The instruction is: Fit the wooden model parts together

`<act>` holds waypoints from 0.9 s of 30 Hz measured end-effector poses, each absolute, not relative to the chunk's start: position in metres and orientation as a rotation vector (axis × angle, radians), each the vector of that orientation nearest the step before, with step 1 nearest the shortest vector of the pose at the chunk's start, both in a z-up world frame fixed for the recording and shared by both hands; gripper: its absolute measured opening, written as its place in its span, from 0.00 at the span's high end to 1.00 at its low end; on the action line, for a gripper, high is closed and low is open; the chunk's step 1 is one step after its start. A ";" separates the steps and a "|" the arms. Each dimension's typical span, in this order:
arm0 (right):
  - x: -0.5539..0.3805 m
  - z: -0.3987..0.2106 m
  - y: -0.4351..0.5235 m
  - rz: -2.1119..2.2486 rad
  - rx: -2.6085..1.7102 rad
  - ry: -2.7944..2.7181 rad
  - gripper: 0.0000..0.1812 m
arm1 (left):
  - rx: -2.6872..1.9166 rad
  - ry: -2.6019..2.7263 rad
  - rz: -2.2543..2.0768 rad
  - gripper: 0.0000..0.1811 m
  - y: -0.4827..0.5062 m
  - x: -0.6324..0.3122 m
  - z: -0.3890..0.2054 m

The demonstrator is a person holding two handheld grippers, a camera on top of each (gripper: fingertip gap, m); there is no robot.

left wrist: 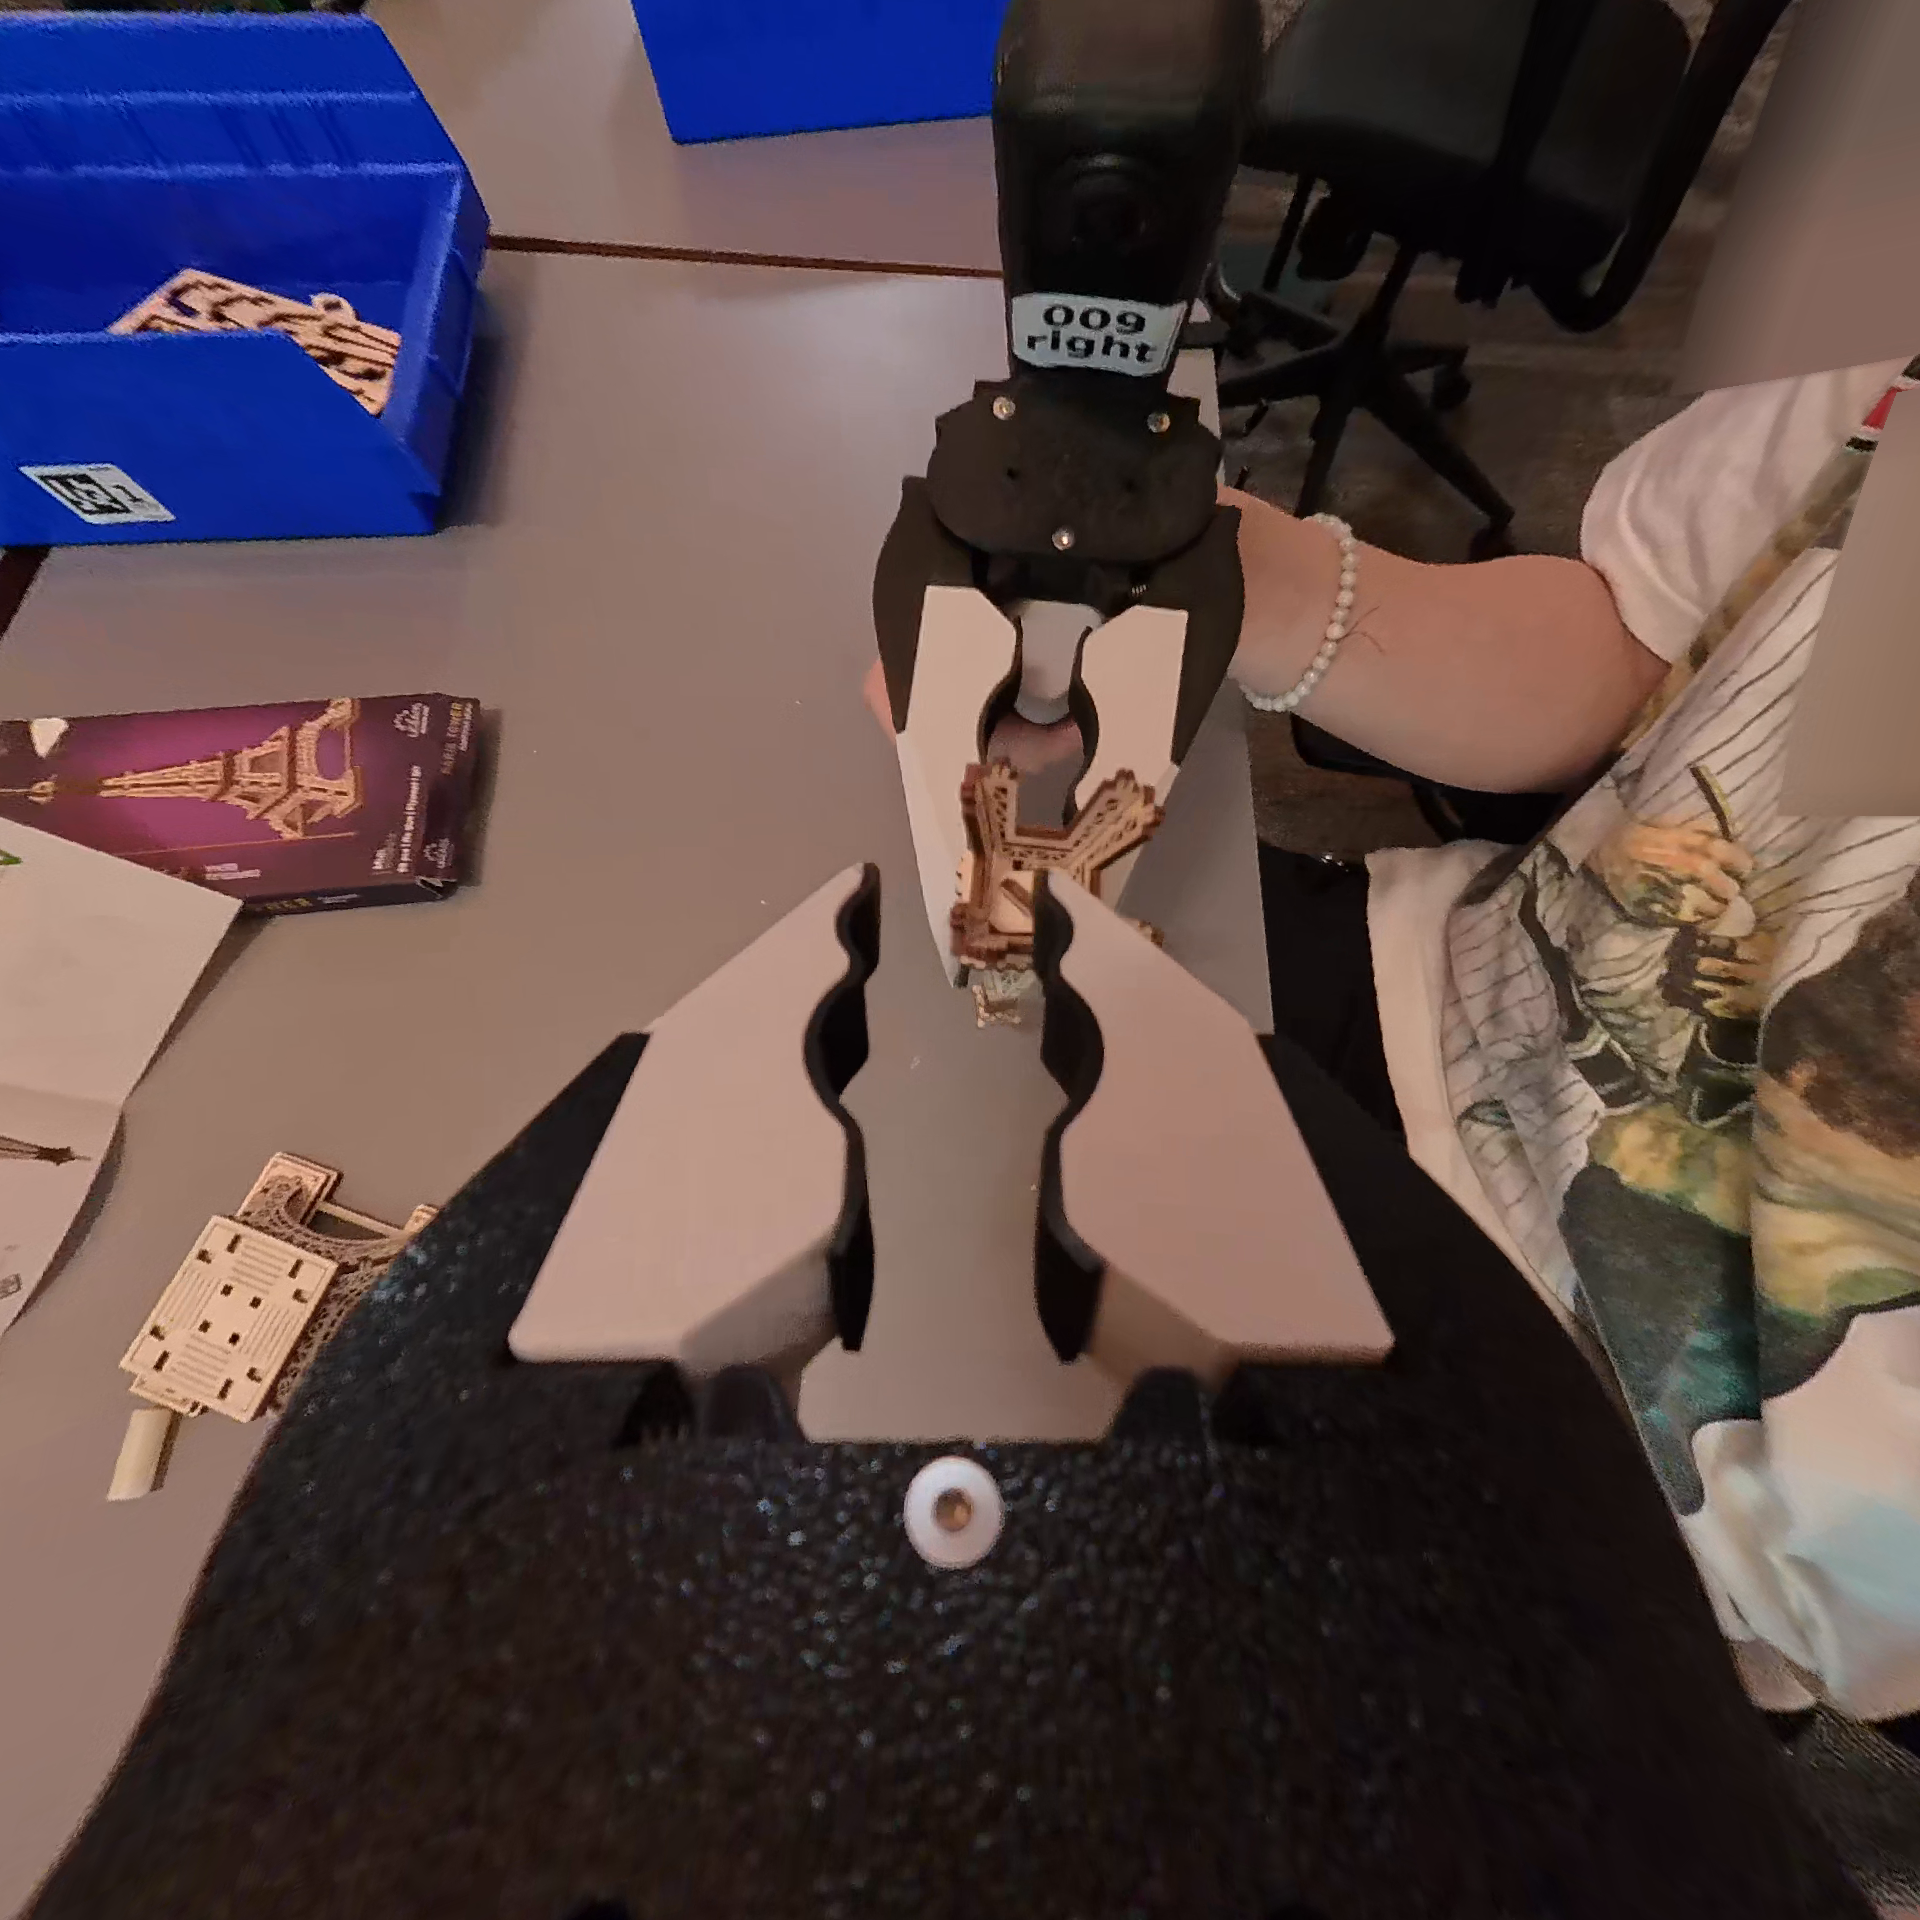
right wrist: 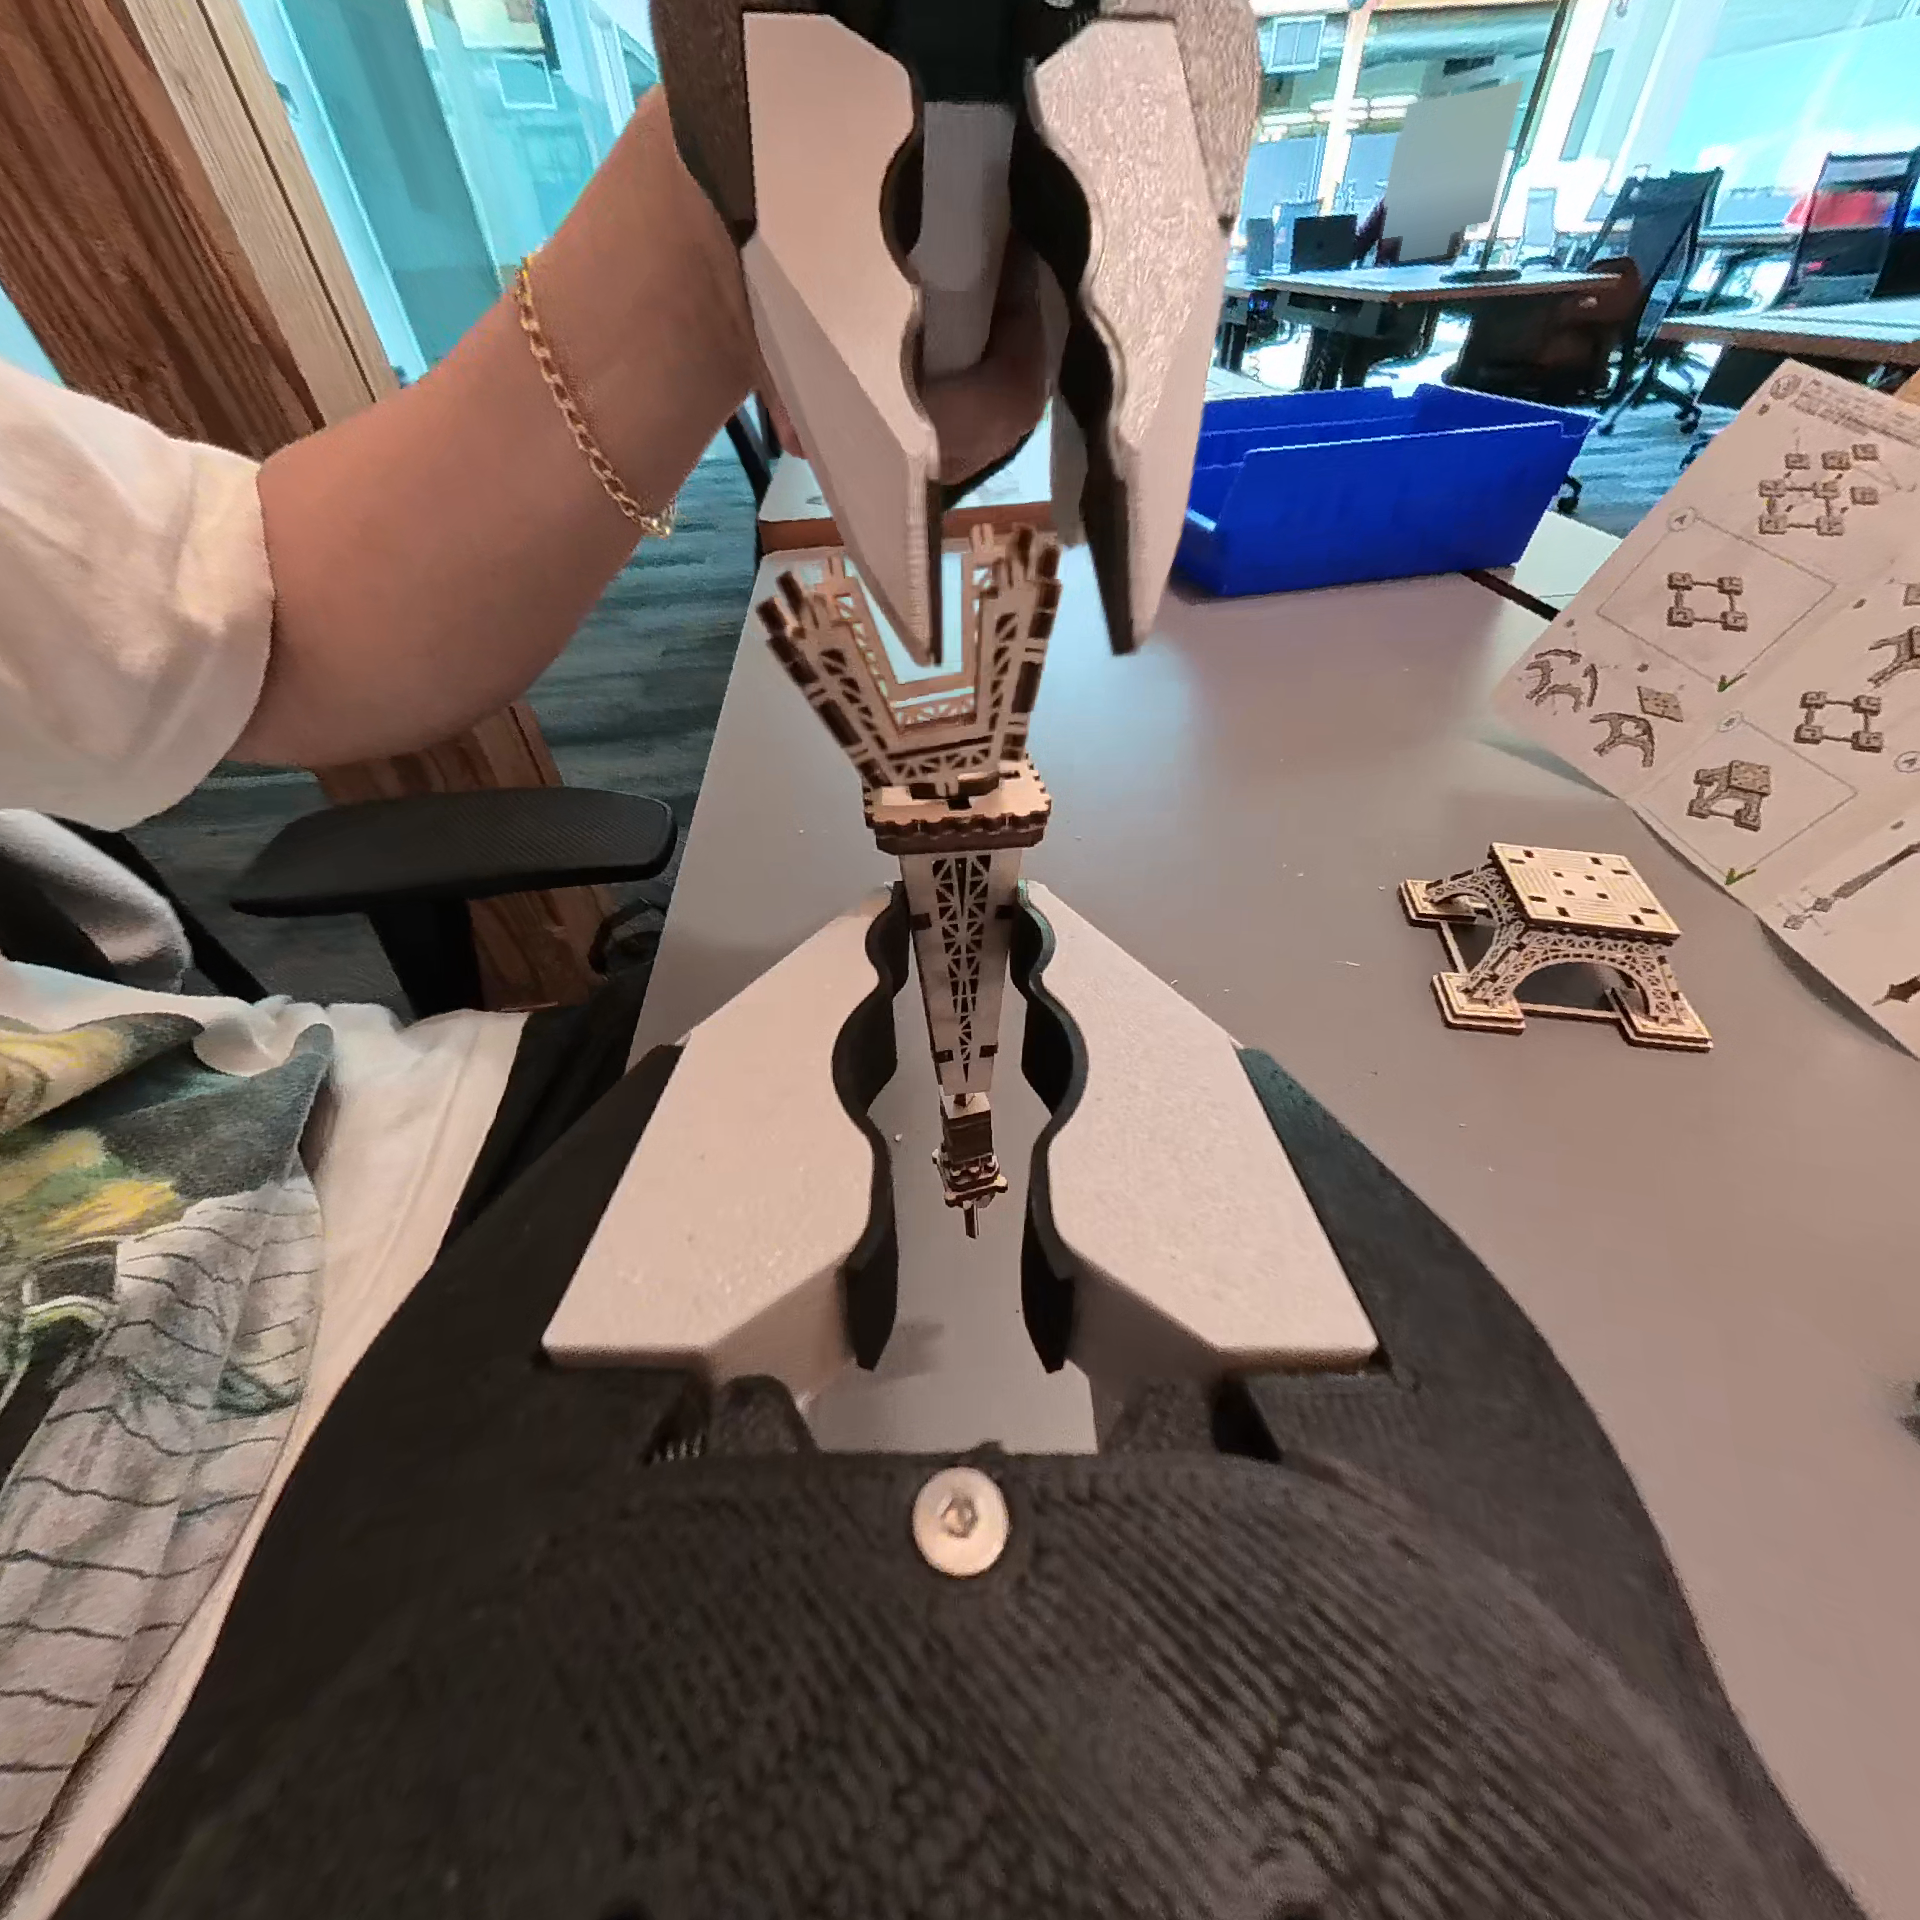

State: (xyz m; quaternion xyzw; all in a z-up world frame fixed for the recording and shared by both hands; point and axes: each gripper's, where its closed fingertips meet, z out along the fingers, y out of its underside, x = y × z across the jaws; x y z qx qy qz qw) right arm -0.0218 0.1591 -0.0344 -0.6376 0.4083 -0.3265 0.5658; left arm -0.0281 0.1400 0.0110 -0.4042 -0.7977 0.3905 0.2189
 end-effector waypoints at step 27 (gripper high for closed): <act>-0.005 -0.021 0.161 -1.031 -1.588 0.968 0.91 | -1.594 -2.530 0.891 1.00 0.145 -0.015 0.012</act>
